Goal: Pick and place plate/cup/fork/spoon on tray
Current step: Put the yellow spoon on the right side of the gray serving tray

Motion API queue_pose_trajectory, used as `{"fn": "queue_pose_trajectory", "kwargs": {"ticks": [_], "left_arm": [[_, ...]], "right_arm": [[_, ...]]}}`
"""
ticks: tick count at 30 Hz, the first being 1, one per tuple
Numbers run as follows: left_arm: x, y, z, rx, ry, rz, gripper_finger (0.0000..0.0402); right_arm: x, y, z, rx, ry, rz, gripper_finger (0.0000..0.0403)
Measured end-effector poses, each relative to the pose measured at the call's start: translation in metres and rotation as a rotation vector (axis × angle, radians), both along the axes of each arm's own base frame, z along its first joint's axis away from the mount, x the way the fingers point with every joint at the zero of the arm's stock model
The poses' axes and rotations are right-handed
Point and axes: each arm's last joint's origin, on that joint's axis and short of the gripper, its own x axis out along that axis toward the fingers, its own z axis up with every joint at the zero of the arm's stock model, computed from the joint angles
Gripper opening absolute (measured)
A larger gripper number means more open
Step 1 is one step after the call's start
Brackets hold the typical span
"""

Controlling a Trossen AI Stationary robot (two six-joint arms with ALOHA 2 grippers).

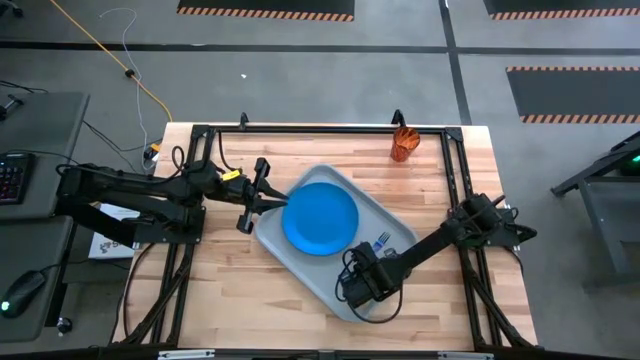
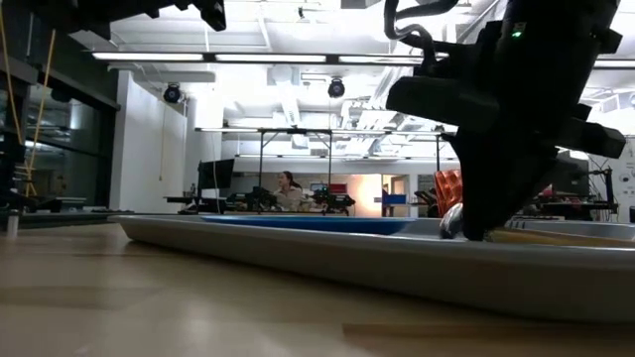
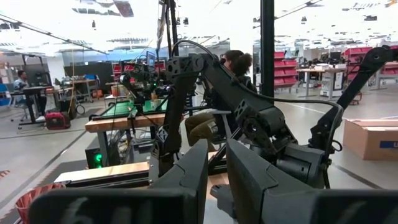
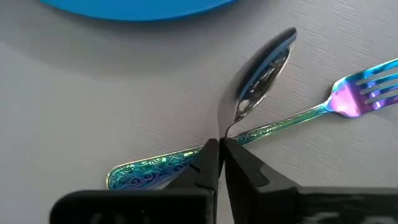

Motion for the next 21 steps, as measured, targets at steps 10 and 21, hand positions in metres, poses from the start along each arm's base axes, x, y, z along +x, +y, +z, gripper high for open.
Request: {"fn": "queue_pose_trajectory", "kwargs": {"ticks": [10,21], "left_arm": [[0.000,0.000,0.000,0.000,0.000,0.001,0.0047],[0.000,0.000,-0.001,-0.001,0.015,0.000,0.0047]], "right_arm": [[0.004,0.015,0.034,-0.087,0.010,0.107,0.0001],[-0.014,0.032,0.087,-0.340,-0.002,0.120,0.0001]]}}
